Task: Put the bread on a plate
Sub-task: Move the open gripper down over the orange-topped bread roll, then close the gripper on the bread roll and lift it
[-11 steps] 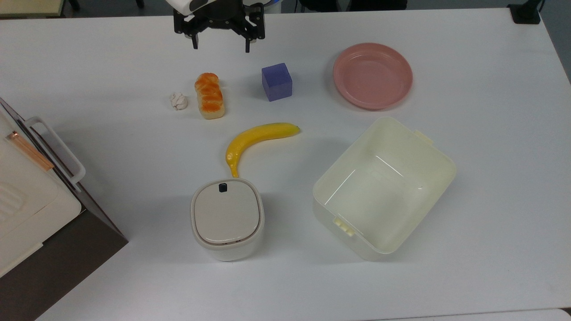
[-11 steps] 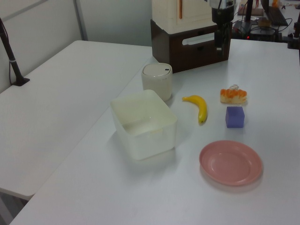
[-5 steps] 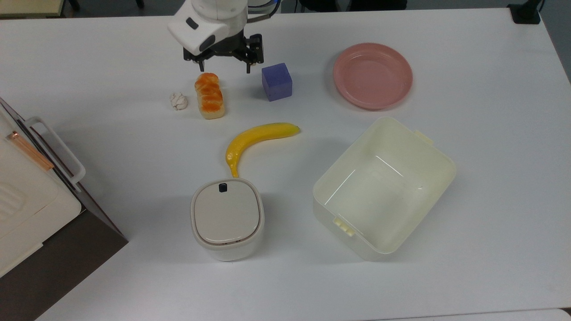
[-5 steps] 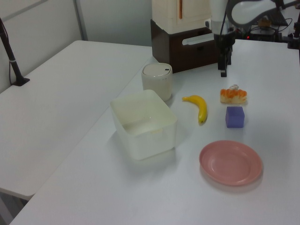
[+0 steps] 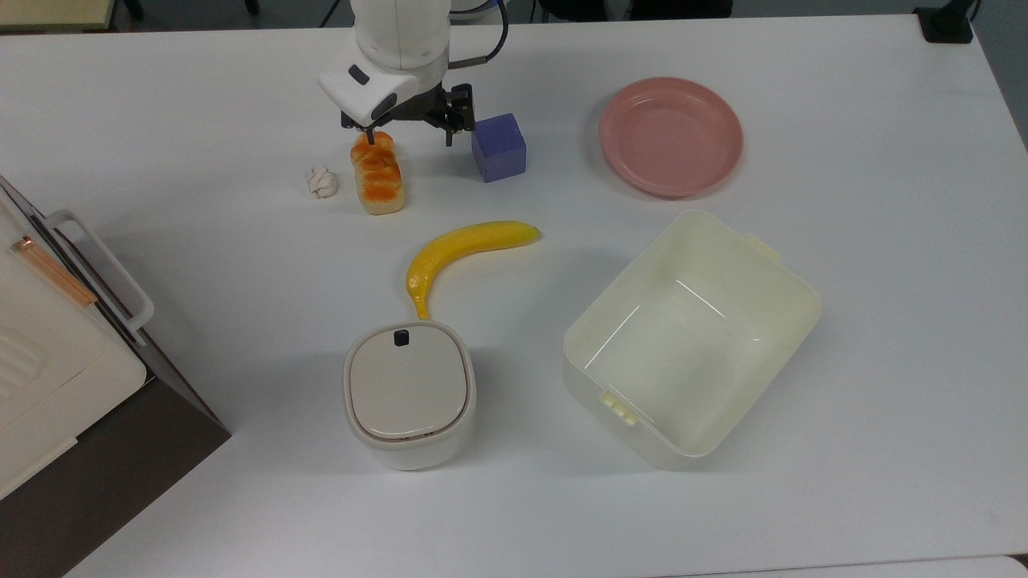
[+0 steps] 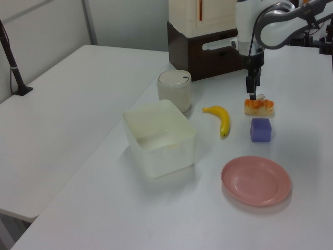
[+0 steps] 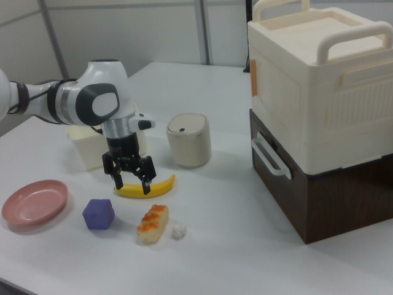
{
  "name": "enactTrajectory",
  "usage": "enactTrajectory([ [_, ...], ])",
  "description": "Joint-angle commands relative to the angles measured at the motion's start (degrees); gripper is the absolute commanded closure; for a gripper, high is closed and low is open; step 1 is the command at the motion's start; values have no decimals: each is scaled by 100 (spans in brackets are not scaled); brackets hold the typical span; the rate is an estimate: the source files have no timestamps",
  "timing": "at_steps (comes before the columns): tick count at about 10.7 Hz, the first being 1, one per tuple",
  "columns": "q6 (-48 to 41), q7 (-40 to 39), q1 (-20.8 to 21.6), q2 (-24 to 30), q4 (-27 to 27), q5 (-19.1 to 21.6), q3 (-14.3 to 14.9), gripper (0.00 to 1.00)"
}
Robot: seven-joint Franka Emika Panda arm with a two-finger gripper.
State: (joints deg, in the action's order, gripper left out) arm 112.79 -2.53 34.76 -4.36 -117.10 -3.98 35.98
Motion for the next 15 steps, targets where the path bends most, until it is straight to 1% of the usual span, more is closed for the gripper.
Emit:
enactTrajectory([
  [1, 383, -90, -118, -344, -165, -191, 5, 0],
  [4, 673, -177, -399, -925, -24, -200, -12, 0],
  [6, 858, -195, -592, -1023, -24, -217, -152, 0],
  [7, 858, -195, -611, -1032, -24, -217, -214, 0],
  [8, 858, -186, -611, -1067, -24, -243, -214, 5],
  [9, 850, -186, -611, -1067, -33, -296, -223, 32],
  [10, 850, -178, -602, -1067, -24, -296, -232, 76],
  [11, 850, -186, -611, -1067, -24, -314, -310, 97],
  [12, 823, -195, -611, -1032, -15, -340, -389, 100],
  [13, 797, -300, -602, -980, 11, -340, -416, 100],
  [14, 771, -457, -576, -831, 11, -331, -416, 100],
  [15, 727, -415, -541, -577, 29, -288, -416, 100],
])
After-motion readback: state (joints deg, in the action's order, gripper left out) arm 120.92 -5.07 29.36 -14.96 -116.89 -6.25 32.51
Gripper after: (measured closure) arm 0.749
